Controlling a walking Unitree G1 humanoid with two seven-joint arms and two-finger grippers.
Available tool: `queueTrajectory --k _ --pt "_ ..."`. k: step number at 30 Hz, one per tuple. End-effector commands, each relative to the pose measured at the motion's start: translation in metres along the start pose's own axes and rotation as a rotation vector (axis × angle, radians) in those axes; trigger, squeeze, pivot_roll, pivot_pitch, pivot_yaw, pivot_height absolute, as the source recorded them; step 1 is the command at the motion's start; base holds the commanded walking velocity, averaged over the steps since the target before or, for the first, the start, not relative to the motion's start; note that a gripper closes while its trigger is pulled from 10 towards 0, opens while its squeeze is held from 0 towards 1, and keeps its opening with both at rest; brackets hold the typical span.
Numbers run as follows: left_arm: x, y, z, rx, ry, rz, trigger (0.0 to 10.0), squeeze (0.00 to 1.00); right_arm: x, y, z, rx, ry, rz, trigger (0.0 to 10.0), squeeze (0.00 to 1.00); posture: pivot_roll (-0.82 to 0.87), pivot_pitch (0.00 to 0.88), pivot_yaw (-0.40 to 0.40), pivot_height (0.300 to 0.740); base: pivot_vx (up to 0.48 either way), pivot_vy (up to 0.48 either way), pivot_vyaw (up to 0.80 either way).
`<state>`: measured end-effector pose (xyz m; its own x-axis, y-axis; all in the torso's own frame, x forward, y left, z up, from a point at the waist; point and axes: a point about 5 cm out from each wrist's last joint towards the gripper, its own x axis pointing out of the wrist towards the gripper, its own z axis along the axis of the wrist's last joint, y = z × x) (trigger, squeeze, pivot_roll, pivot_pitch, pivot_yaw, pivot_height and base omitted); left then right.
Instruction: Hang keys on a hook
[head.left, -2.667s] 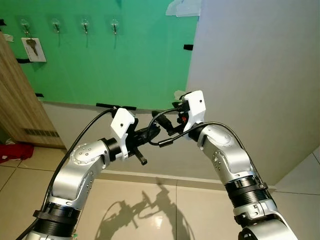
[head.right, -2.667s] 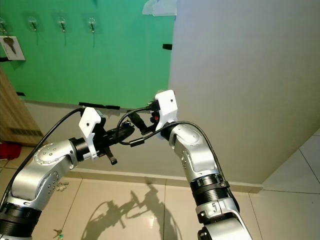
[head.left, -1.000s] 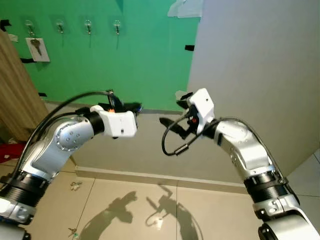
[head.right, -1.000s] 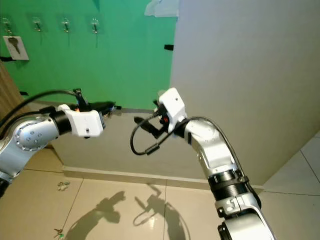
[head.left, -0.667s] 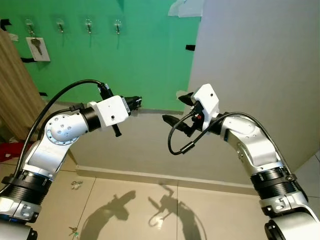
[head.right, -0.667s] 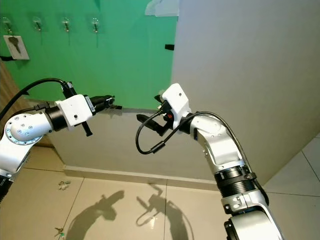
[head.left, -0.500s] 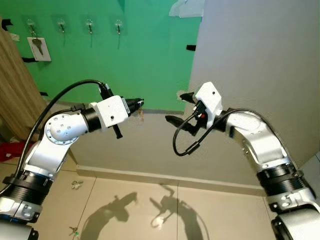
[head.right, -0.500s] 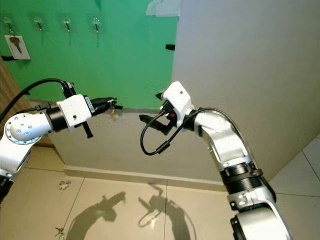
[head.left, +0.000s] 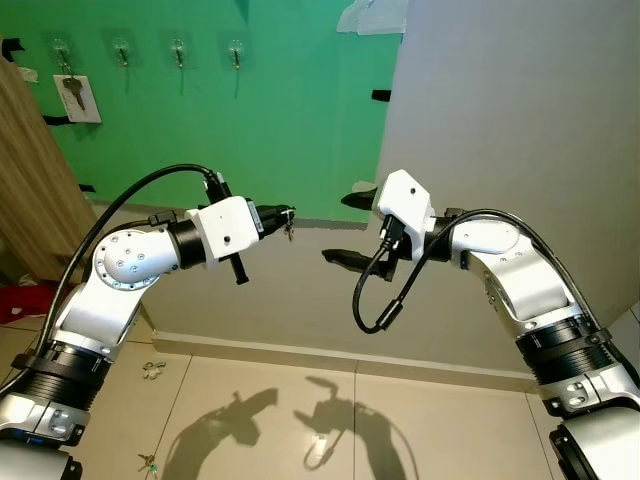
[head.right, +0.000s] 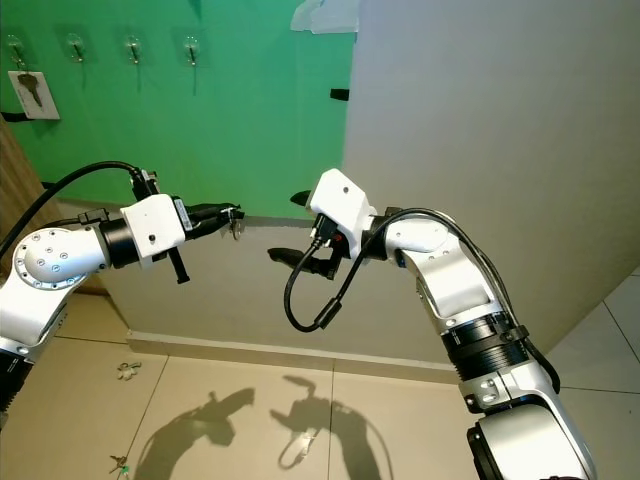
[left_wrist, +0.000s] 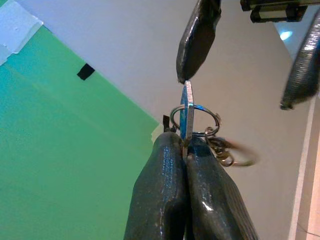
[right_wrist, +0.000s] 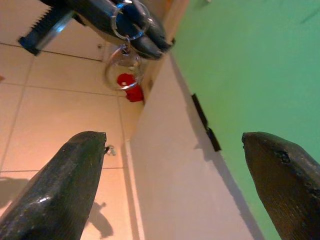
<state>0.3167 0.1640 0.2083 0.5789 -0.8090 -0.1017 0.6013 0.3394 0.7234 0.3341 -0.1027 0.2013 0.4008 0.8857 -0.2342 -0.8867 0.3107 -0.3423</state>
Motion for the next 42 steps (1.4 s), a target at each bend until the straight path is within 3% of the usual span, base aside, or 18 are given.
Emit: queueTrajectory --k 1,14,21,25,32,42 --pt "0.002 0.004 0.005 0.017 -0.018 -0.006 0.0 0.0 0.003 0.001 0.012 -0.028 -0.025 0.033 10.0 0.0 -0.02 0.0 0.001 0.74 0.0 0.0 0.0" --pt "0.003 -0.001 0.005 0.004 -0.012 -0.031 0.0 0.0 0.018 0.015 0.021 0.066 -0.127 0.106 10.0 0.0 -0.02 0.0 0.006 0.74 0.0 0.0 0.0" --pt "0.002 -0.003 0.004 -0.002 -0.003 -0.036 0.0 0.0 0.02 0.02 0.021 0.087 -0.13 0.107 10.0 0.0 -0.02 0.0 0.003 0.74 0.0 0.0 0.0" --pt "0.002 -0.004 0.003 -0.005 0.004 -0.04 0.0 0.0 0.02 0.025 0.02 0.147 -0.145 0.084 10.0 0.0 -0.02 0.0 0.001 0.74 0.0 0.0 0.0" --pt "0.001 -0.006 0.002 -0.011 0.012 -0.045 0.0 0.0 0.025 0.037 0.014 0.258 -0.117 0.031 10.0 0.0 -0.02 0.0 0.004 0.74 0.0 0.0 0.0" --pt "0.003 -0.008 0.001 -0.012 0.018 -0.053 0.0 0.0 0.033 0.05 0.007 0.343 -0.05 -0.028 10.0 0.0 -0.02 0.0 0.003 0.74 0.0 0.0 0.0"
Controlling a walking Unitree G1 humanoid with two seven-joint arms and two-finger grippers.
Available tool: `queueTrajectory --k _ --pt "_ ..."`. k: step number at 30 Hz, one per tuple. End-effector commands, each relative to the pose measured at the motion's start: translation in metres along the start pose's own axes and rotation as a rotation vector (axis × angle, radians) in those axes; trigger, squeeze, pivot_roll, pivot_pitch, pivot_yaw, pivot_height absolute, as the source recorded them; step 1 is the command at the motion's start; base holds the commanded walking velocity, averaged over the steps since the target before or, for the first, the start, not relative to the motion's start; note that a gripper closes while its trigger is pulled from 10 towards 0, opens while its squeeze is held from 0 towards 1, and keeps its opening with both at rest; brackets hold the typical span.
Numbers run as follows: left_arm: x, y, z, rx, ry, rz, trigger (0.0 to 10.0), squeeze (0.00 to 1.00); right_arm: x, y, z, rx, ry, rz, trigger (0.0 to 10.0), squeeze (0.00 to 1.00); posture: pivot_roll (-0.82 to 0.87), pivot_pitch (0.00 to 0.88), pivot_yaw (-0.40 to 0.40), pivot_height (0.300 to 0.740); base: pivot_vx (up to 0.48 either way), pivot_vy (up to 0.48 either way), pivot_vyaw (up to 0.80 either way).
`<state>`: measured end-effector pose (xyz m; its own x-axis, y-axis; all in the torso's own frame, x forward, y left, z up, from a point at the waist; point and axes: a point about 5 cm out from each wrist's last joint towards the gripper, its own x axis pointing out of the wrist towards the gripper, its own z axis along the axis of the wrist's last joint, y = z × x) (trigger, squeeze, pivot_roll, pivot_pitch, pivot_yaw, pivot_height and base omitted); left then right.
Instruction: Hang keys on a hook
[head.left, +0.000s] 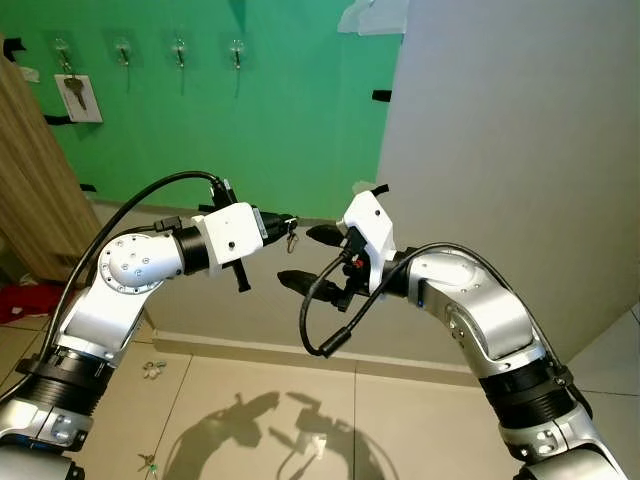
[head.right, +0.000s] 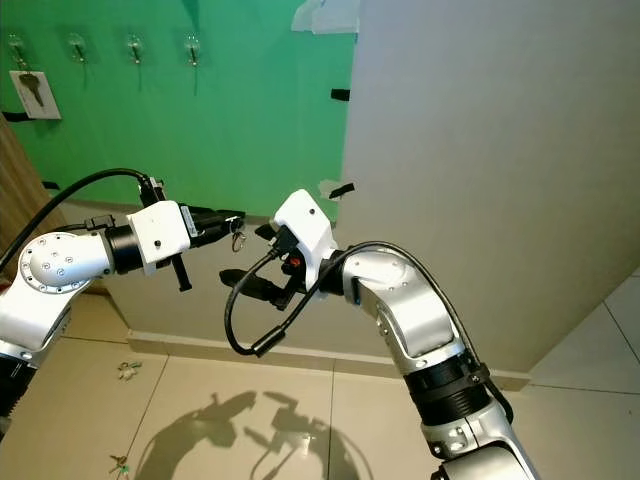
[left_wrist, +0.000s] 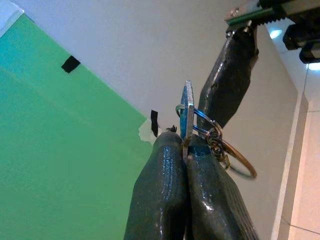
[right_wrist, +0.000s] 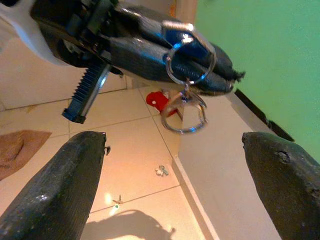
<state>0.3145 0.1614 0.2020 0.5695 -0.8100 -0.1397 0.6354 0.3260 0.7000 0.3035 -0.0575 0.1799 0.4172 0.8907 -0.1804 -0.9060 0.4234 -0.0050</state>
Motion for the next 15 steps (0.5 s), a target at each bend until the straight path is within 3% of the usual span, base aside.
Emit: queueTrajectory --k 1,15 --pt "0.0016 -0.0016 0.0032 0.015 -0.001 -0.02 0.0 0.0 0.0009 0.0041 0.0038 -0.006 -0.005 -0.004 10.0 0.0 -0.02 0.0 0.003 0.74 0.0 0.0 0.0" --pt "0.0016 -0.0047 0.0021 0.015 0.008 -0.027 0.0 0.0 0.0065 0.0115 0.0093 0.117 -0.033 -0.077 10.0 0.0 -0.02 0.0 -0.003 0.74 0.0 0.0 0.0"
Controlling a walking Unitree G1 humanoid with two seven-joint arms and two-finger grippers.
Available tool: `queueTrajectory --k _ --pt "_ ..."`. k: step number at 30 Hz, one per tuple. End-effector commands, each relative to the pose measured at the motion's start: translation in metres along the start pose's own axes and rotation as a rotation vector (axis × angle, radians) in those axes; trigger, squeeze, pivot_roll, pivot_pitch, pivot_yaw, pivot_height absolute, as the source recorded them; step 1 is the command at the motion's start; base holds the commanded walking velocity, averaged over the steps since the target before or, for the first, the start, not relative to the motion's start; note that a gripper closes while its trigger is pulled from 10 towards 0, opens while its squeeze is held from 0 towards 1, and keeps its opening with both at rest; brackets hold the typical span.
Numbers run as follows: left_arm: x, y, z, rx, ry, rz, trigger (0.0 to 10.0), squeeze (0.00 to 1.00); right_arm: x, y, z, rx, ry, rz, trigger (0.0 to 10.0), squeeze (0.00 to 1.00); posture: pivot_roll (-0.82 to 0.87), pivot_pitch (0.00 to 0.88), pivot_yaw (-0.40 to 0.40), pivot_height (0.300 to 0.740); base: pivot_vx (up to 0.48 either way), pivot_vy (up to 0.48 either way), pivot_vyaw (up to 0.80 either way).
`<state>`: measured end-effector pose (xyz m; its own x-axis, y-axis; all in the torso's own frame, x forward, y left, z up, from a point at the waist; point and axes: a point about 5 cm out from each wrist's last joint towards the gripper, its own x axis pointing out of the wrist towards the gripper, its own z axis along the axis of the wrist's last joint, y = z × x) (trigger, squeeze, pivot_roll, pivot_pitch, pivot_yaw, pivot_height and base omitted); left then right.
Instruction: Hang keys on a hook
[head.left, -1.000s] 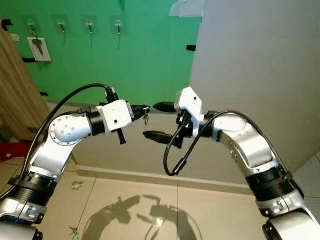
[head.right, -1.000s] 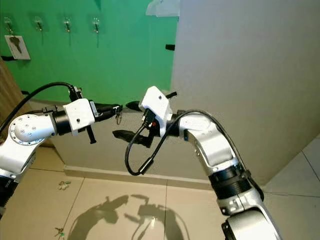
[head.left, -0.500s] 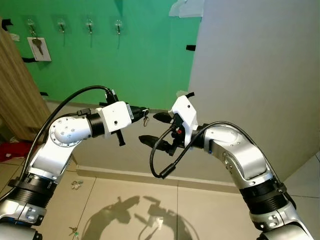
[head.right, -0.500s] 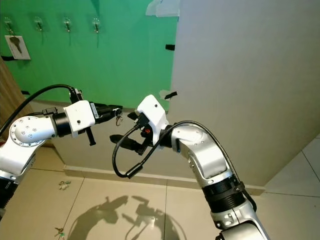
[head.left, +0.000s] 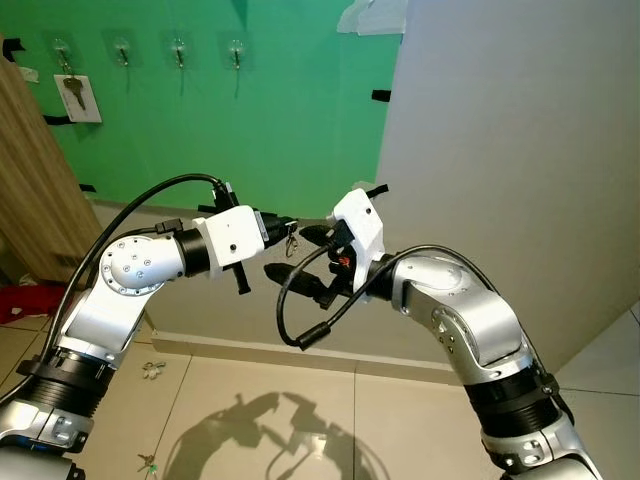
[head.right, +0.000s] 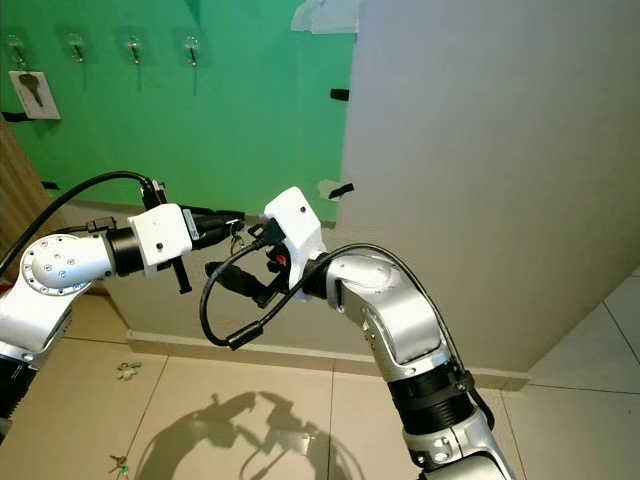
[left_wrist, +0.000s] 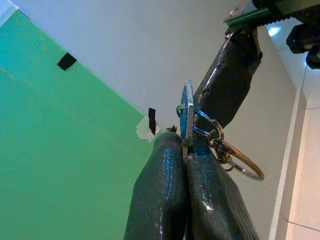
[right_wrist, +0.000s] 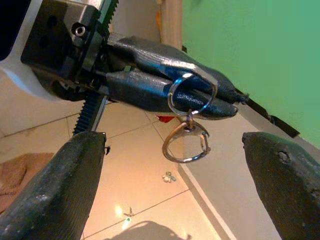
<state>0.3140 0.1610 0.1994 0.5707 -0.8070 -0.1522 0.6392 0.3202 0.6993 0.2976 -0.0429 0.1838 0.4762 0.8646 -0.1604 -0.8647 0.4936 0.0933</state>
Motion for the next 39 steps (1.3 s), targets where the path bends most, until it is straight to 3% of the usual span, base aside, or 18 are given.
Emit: queueTrajectory --k 1,7,21,25,34,39 --pt "0.001 -0.003 0.004 0.015 -0.002 -0.02 0.0 0.0 -0.004 0.0 0.003 0.004 -0.003 -0.024 10.0 0.0 -0.02 0.0 -0.003 0.74 0.0 0.0 0.0" --pt "0.001 -0.004 0.002 0.012 0.003 -0.023 0.0 0.0 -0.01 -0.003 -0.001 -0.029 0.026 -0.092 10.0 0.0 -0.03 0.0 -0.003 0.74 0.0 0.0 0.0" --pt "0.001 -0.005 0.001 0.011 0.012 -0.026 0.0 0.0 -0.009 0.002 -0.003 -0.01 0.029 -0.107 10.0 0.0 -0.03 0.0 0.001 0.74 0.0 0.0 0.0" --pt "0.0 -0.002 -0.006 0.008 0.075 -0.023 0.0 0.0 -0.01 0.007 -0.007 -0.012 0.055 -0.114 10.0 0.0 -0.03 0.0 0.001 0.74 0.0 0.0 0.0" --pt "0.002 -0.004 -0.007 0.0 0.088 -0.031 0.0 0.0 -0.005 0.01 -0.005 -0.015 0.065 -0.154 10.0 0.0 -0.04 0.0 0.009 0.74 0.0 0.0 0.0" --pt "0.004 0.001 -0.014 -0.036 0.166 -0.002 0.0 0.0 -0.002 0.011 -0.006 -0.01 0.073 -0.164 10.0 0.0 -0.04 0.0 0.009 0.74 0.0 0.0 0.0"
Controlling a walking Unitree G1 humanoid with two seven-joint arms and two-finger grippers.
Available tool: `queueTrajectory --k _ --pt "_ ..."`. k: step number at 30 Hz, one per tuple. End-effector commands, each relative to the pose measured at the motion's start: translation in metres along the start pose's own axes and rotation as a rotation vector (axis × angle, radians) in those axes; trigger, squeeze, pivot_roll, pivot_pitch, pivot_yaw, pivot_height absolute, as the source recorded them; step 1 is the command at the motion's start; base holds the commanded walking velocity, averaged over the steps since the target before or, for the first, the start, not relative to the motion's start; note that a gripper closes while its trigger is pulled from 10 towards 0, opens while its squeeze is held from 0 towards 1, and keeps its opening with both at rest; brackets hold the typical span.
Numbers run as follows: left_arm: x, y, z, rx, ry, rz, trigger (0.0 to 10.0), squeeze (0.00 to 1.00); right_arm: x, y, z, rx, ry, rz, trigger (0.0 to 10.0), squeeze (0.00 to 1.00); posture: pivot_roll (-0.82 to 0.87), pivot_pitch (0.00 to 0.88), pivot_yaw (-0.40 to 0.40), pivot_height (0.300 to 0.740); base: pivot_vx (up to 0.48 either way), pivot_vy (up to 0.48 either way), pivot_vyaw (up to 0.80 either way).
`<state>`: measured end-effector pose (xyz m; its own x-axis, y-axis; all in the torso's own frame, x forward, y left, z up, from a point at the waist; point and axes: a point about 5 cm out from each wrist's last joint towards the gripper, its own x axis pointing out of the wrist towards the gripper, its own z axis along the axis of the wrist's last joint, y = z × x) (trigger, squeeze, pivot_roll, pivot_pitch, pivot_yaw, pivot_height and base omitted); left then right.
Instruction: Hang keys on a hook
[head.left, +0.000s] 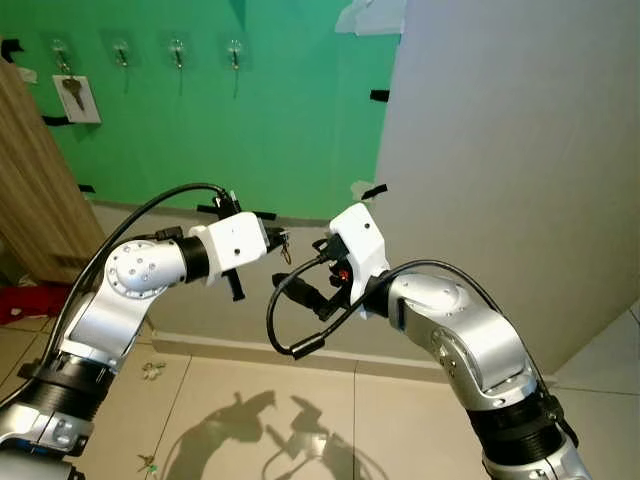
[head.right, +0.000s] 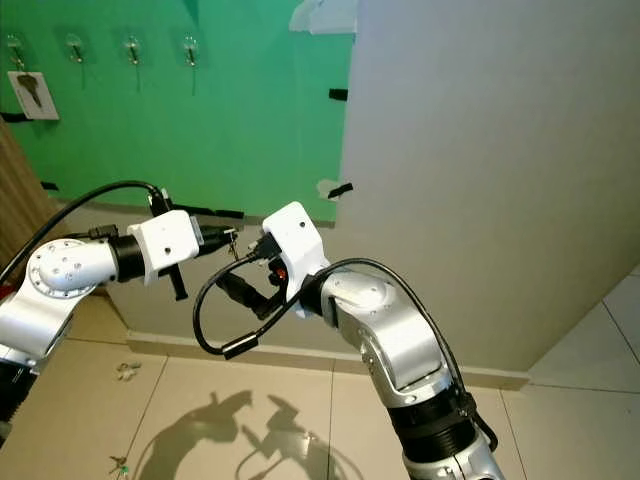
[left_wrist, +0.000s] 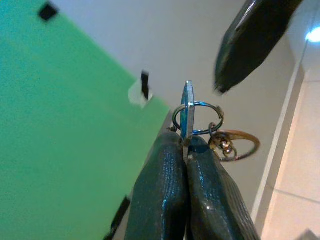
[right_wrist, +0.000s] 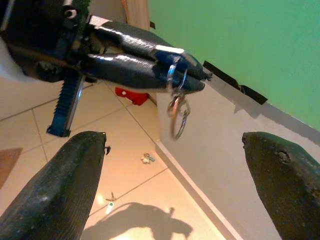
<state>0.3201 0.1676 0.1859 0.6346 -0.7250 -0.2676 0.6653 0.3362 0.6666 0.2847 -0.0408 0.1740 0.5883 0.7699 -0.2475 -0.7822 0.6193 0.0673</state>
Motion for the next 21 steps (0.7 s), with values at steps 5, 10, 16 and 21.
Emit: queueTrajectory --k 5,10,16,21 --pt "0.01 0.007 0.009 -0.016 0.0 0.023 0.0 0.0 0.006 -0.001 0.004 -0.012 0.006 -0.026 10.0 0.0 -0.04 0.0 0.012 0.74 0.0 0.0 0.0" --pt "0.013 0.003 0.012 -0.03 -0.003 0.016 0.0 0.0 0.013 -0.001 0.003 -0.025 0.012 -0.022 10.0 0.0 -0.05 0.0 0.013 0.74 0.0 0.0 0.0" --pt "0.015 0.002 0.014 -0.033 0.002 0.013 0.0 0.0 0.022 -0.001 0.006 -0.031 0.006 -0.028 10.0 0.0 -0.04 0.0 0.013 0.74 0.0 0.0 0.0" --pt "0.015 0.002 0.015 -0.036 0.008 0.016 0.0 0.0 0.029 -0.006 0.009 -0.031 -0.01 -0.081 0.0 0.0 -0.04 0.0 0.01 0.74 0.0 0.0 0.0"
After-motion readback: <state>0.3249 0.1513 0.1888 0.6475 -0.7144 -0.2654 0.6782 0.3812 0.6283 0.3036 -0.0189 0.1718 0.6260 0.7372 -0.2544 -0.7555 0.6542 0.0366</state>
